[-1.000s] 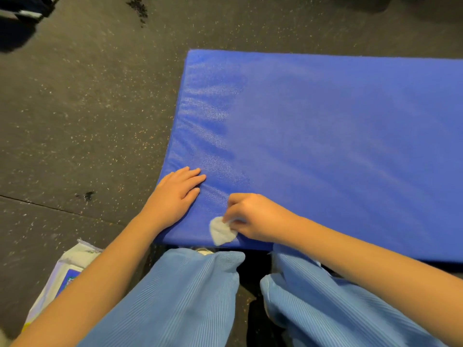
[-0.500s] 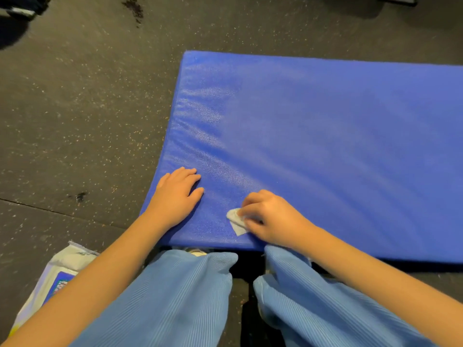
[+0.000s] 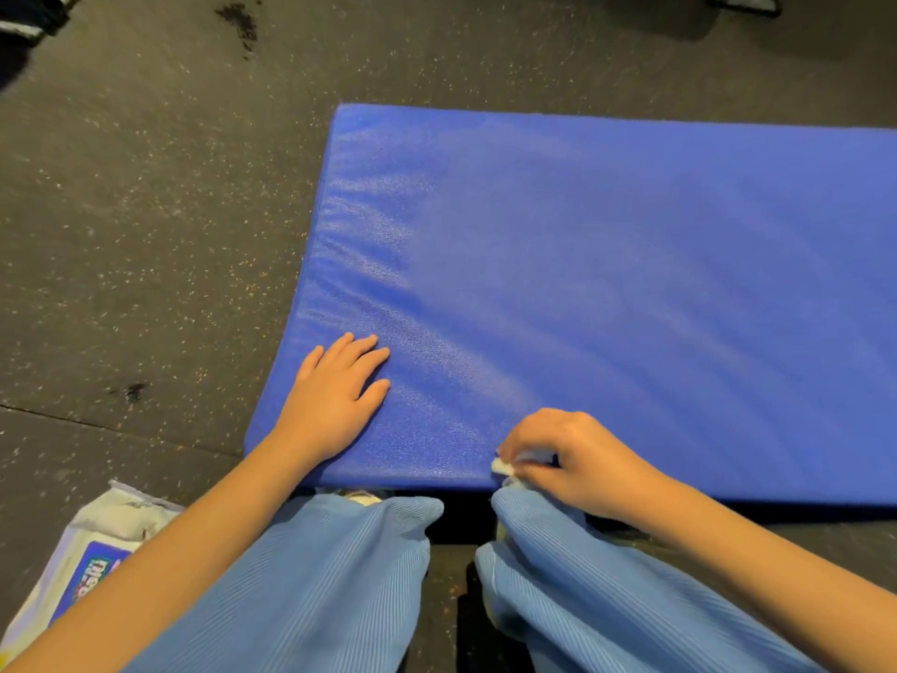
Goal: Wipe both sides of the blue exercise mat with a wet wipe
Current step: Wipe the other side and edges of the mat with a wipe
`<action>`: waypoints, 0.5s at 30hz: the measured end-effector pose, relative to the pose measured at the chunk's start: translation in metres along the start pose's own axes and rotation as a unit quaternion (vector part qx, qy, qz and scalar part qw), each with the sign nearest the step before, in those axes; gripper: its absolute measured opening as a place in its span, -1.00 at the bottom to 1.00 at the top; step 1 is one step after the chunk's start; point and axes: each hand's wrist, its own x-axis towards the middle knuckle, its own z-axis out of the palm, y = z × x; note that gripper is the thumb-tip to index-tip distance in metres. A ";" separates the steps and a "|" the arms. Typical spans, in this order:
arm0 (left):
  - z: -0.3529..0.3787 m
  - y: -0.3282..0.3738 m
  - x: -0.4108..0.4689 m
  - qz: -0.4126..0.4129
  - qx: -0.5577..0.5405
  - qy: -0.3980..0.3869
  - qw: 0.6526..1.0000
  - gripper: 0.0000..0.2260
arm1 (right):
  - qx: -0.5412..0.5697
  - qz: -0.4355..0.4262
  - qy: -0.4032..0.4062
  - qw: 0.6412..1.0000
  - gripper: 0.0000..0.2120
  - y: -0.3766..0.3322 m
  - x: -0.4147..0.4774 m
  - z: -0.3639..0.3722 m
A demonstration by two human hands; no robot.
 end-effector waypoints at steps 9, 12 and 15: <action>0.000 0.003 -0.002 -0.003 0.017 0.005 1.000 -0.21 | 0.041 0.055 0.078 0.995 -0.91 -0.003 0.026 0.016; -0.002 0.004 -0.003 -0.003 0.012 0.004 1.000 -0.20 | -0.014 0.103 0.116 0.988 -0.86 0.023 0.048 -0.003; -0.002 0.006 -0.004 -0.006 0.019 -0.001 1.000 -0.20 | -0.051 0.178 0.210 0.960 -0.86 0.025 0.071 -0.007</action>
